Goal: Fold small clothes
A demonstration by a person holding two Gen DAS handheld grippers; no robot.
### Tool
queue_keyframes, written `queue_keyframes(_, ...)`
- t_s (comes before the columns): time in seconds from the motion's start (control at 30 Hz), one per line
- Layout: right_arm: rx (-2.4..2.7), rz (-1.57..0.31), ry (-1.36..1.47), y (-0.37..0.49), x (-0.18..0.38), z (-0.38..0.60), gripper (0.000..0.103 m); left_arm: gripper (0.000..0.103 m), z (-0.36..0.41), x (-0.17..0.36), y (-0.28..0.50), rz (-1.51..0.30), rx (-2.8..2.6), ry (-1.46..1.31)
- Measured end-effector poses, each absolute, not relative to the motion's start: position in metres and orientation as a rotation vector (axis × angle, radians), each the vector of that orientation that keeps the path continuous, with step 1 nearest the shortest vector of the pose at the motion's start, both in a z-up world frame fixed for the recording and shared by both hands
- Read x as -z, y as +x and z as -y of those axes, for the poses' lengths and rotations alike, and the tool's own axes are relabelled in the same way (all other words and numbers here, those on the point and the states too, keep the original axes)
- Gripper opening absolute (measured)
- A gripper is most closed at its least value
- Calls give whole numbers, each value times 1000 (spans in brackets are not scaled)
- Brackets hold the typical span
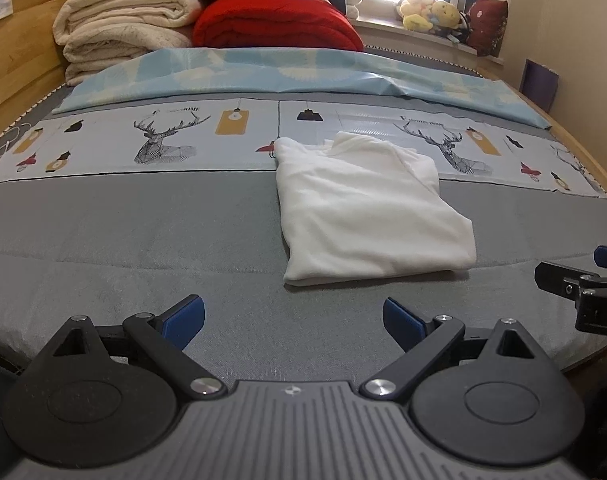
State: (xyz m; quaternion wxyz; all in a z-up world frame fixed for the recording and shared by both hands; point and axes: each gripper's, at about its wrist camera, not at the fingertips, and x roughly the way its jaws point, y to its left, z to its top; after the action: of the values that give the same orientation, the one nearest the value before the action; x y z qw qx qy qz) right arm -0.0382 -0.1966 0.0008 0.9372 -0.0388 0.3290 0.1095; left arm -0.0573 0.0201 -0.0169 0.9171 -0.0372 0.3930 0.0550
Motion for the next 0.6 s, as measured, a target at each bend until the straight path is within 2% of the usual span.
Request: queue_keyframes(0.6, -223, -672, -84, -38, -1, 195, 96, 98, -20, 16, -57, -801, -95, -83)
